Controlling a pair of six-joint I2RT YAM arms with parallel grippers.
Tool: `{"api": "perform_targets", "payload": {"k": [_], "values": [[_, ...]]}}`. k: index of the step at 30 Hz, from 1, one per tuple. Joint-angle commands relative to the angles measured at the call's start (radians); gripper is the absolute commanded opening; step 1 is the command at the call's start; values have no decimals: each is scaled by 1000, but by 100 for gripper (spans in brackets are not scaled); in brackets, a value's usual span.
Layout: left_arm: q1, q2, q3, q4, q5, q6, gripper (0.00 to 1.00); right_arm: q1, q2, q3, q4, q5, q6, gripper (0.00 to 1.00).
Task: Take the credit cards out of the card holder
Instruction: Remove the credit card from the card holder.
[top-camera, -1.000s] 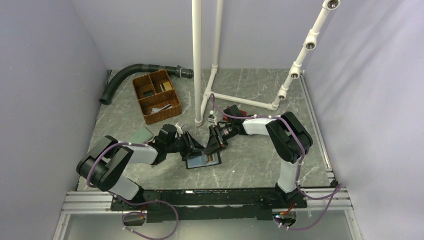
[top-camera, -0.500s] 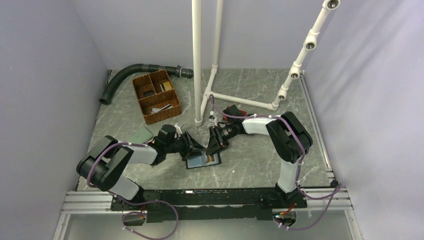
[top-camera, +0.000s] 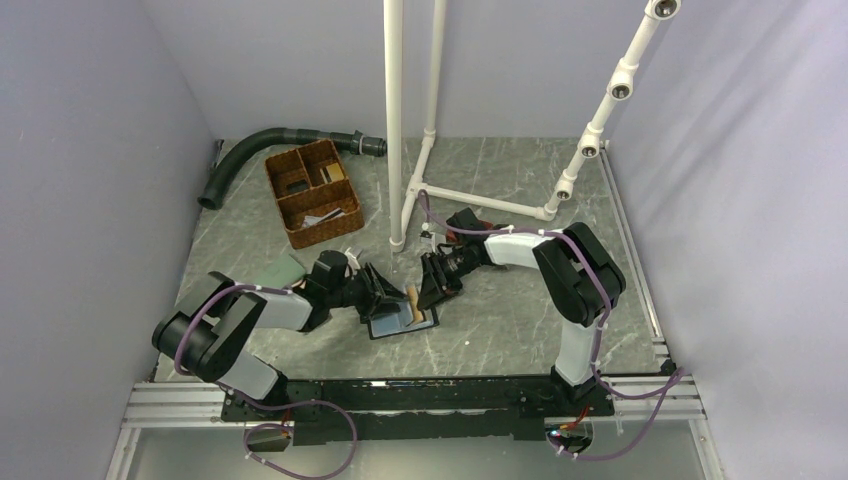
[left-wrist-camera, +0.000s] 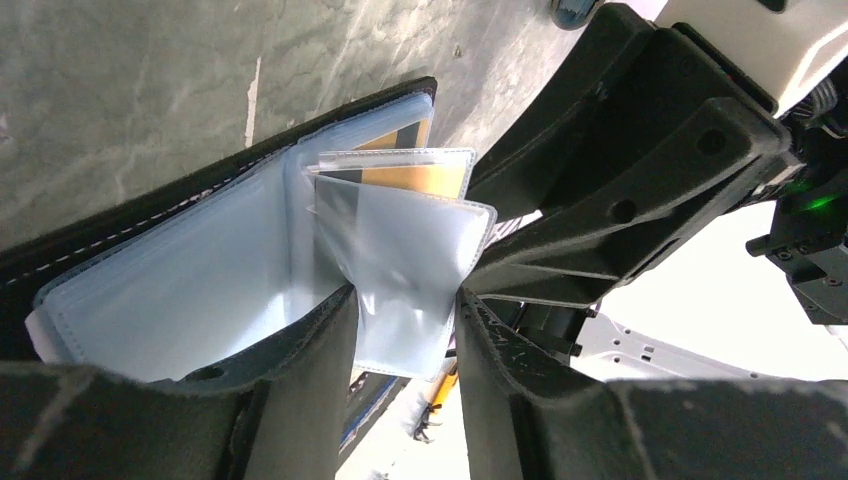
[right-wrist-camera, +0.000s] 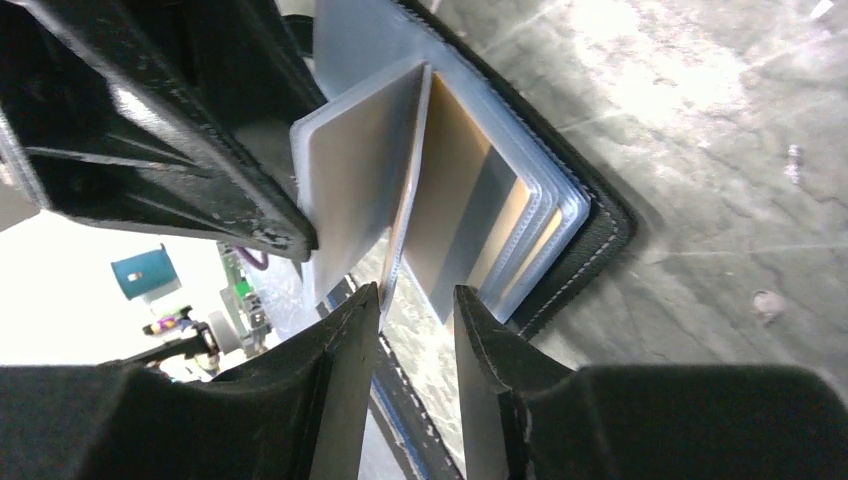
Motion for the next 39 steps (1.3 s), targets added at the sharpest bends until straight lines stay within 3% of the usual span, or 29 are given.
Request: {"api": "perform_targets", "payload": {"k": [1, 6, 13, 22, 28, 39], "values": [[6, -21, -22, 6, 13, -1, 45, 10, -23, 30, -17, 145, -55, 36], [16, -36, -28, -1, 19, 1, 44, 22, -25, 33, -26, 167, -70, 36], [31, -83, -39, -69, 16, 18, 34, 32, -39, 44, -49, 231, -101, 35], [61, -209, -34, -296, -15, 81, 38, 33, -49, 45, -52, 254, -113, 37], [68, -222, -41, -311, -16, 81, 40, 38, -53, 45, -54, 245, -119, 37], [78, -261, -37, -378, -32, 93, 33, 40, -84, 40, -52, 244, -132, 39]]}}
